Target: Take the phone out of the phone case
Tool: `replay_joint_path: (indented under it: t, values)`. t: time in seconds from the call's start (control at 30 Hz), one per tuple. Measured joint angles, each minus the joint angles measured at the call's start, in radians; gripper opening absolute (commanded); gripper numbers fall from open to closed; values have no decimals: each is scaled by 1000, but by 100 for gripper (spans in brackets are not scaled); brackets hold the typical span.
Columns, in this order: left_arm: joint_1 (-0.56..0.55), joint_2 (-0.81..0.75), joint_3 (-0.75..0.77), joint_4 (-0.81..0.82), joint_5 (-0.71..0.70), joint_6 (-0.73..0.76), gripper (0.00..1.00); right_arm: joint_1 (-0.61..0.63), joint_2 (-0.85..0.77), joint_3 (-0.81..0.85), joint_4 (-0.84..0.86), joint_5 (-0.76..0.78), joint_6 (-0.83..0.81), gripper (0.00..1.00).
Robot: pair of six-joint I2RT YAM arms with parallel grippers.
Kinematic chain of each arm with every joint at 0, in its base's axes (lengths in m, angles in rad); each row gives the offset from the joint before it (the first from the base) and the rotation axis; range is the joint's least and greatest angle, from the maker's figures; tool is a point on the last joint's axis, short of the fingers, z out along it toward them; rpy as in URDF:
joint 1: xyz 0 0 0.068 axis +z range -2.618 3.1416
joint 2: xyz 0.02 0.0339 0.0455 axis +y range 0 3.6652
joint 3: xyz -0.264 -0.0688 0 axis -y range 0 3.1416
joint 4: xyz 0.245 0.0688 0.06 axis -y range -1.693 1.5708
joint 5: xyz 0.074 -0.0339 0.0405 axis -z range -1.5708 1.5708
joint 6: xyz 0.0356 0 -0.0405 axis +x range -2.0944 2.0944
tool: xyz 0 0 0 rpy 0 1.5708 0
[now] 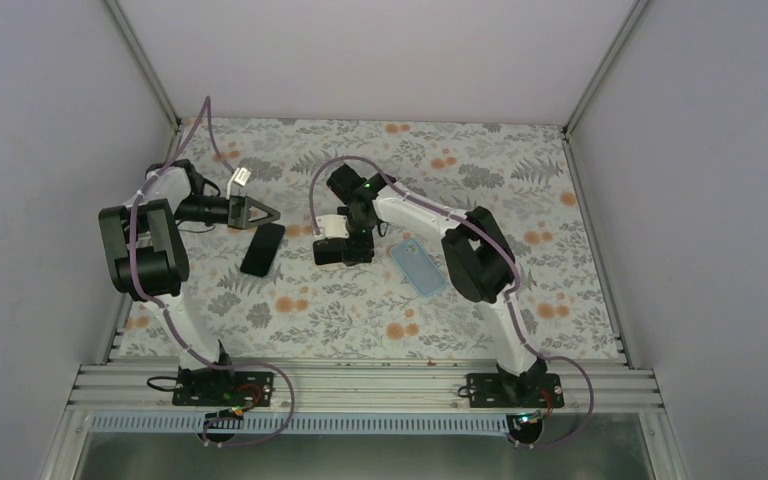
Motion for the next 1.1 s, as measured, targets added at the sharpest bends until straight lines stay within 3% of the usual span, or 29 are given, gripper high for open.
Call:
replay_joint_path:
  t: [0.67, 1.1]
  values:
    - [26, 0, -10, 0, 0, 24, 100, 0, 115, 87, -22, 50, -31, 100]
    - [24, 5, -29, -1, 0, 30, 100, 0, 154, 155, -89, 27, -43, 69]
